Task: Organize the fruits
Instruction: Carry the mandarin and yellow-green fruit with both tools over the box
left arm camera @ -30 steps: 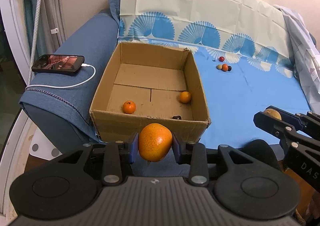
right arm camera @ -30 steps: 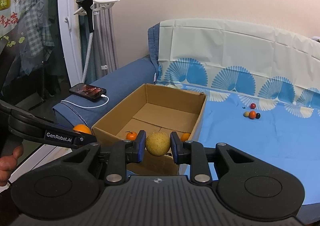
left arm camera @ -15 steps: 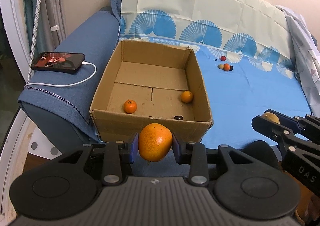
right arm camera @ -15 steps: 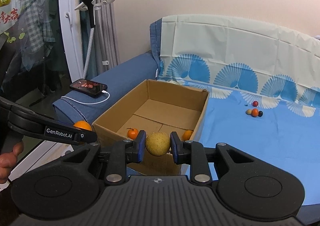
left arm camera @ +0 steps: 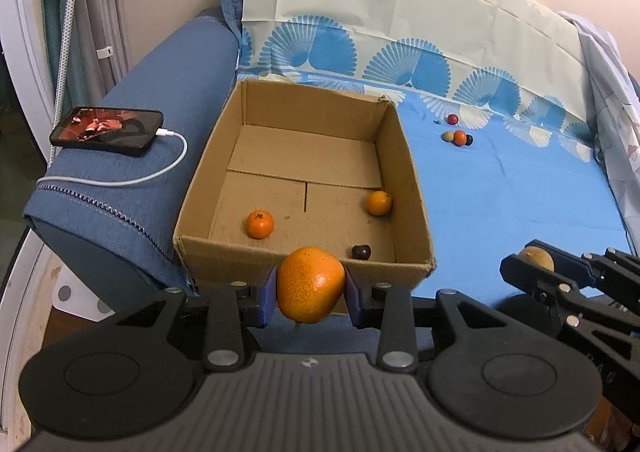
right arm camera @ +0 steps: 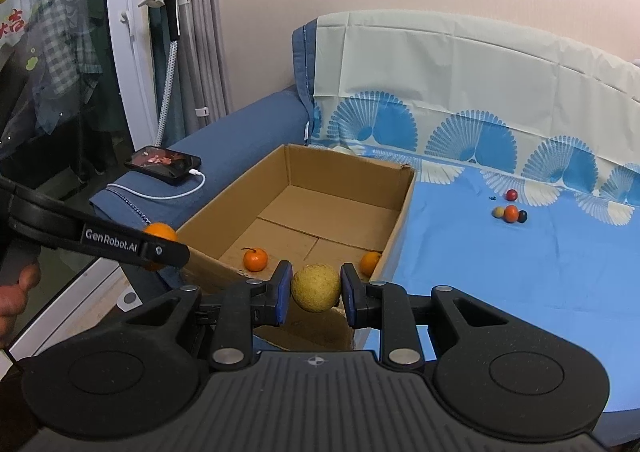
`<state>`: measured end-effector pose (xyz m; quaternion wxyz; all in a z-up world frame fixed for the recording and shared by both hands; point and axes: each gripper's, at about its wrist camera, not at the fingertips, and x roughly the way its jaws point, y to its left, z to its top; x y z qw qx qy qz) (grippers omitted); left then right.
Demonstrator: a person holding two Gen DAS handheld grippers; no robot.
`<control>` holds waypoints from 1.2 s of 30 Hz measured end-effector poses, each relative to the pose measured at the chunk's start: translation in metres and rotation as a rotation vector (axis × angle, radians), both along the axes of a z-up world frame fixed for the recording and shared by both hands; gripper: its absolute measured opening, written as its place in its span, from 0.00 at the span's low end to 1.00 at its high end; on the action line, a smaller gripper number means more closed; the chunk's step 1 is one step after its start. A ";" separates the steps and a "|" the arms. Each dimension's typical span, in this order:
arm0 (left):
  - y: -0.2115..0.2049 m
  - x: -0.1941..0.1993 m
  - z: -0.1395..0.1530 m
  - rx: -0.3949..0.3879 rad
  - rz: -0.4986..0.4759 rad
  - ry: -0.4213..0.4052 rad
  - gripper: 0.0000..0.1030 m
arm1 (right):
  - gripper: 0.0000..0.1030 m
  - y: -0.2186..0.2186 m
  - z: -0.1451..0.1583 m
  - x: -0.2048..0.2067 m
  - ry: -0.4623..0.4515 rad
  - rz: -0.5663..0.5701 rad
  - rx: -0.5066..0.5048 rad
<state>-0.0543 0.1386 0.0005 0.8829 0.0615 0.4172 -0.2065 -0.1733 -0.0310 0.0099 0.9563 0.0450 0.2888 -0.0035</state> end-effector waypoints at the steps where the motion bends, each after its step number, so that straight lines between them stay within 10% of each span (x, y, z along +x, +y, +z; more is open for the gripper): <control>1: -0.001 0.004 0.000 0.001 0.003 0.000 0.38 | 0.27 -0.001 -0.001 0.003 0.005 0.001 0.002; 36: -0.062 0.173 -0.085 0.132 0.052 0.099 0.38 | 0.27 -0.021 -0.090 0.173 0.175 0.090 0.017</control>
